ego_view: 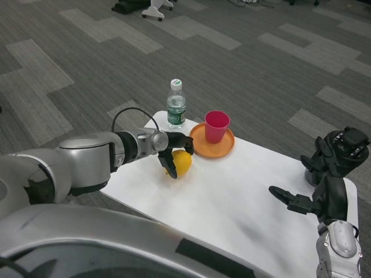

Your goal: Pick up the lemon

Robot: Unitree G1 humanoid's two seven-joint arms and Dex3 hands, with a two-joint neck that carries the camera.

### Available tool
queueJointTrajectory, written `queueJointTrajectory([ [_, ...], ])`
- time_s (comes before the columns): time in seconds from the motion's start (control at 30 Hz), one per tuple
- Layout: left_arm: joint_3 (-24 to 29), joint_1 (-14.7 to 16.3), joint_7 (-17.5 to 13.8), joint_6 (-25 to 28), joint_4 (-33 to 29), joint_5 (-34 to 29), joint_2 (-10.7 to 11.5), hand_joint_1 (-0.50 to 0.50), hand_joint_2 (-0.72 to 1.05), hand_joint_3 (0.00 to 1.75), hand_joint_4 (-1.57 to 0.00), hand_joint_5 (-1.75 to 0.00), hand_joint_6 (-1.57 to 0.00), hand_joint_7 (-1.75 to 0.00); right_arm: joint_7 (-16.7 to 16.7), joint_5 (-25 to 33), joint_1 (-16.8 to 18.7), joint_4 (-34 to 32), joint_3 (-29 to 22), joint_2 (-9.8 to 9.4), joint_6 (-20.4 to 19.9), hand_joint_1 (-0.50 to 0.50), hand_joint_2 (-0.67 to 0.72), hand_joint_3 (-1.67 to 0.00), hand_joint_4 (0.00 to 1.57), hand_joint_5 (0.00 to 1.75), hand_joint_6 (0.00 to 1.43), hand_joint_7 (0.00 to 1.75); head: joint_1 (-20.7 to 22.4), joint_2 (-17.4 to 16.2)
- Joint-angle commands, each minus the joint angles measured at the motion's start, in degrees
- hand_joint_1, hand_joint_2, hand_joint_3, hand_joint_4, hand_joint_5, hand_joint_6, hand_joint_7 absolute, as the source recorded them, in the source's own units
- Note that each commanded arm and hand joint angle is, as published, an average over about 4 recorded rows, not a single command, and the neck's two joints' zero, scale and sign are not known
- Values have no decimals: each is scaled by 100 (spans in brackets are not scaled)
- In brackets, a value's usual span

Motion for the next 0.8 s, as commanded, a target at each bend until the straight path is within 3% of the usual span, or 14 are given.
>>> queueJointTrajectory([
  [0.03,356,116,-144,-45,-155,44,177,50,96,9,-157,-175,-63,-133,-8,37,-144,-37,-8,5,-52,8,-22,-48,0,78,0,10,-17,15],
  [0.23,1367,406,-412,-363,-452,-114,271,50,96,9,-157,-175,-58,-133,-8,44,-146,7,8,-4,-52,8,-21,-48,0,78,0,12,-140,53],
  [0.53,1620,652,-515,-1576,-522,-1821,306,50,96,9,-157,-175,-58,-129,-8,53,-297,218,166,-39,-43,8,-22,-48,0,78,0,10,-676,121],
  [0.8,1615,814,-522,-2200,-531,-3014,313,50,96,9,-154,-175,-58,-119,-8,61,-478,504,291,-98,-38,8,-22,-48,0,78,0,12,-1771,119],
])
